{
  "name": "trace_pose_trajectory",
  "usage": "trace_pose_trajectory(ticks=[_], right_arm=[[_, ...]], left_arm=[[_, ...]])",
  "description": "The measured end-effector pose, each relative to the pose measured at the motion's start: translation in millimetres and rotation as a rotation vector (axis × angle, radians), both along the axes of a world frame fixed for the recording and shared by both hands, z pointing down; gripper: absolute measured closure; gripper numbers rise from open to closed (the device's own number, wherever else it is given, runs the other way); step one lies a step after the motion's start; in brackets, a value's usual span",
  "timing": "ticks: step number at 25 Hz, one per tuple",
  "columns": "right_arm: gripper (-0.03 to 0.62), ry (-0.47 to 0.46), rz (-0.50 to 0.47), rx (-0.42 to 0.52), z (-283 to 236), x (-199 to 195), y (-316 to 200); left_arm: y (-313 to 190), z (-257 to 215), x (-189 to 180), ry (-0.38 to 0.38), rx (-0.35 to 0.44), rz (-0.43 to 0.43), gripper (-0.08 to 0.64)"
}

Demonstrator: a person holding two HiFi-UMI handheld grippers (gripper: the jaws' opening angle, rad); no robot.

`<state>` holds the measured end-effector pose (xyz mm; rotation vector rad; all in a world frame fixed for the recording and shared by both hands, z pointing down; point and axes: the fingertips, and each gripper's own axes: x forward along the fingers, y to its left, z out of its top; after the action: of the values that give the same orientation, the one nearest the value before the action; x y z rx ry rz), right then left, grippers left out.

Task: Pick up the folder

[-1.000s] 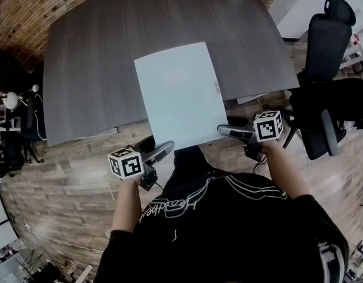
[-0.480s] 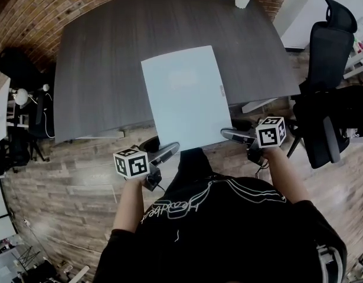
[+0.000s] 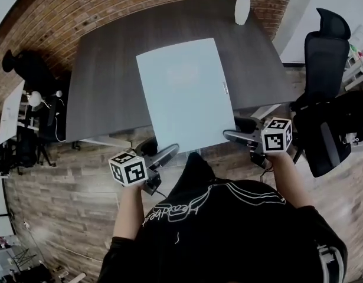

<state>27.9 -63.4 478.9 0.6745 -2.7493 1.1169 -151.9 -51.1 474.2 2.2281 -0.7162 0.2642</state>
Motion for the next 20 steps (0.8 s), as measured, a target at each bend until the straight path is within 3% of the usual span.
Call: trace_pose_trajectory(ticks=[7, 12, 20], right_arm=[[0.314, 0.015, 0.003, 0.144, -64, 0, 18], [0.314, 0.016, 0.004, 0.19, -87, 5, 24], [0.314, 0.025, 0.006, 0.214, -100, 6, 24]], left_arm=[[16, -67, 1, 0.008, 0.162, -0.004, 0.193], [19, -100, 8, 0.011, 0.264, -0.02, 0.193], [18, -120, 11, -0.002, 0.308, -0.04, 0.195]])
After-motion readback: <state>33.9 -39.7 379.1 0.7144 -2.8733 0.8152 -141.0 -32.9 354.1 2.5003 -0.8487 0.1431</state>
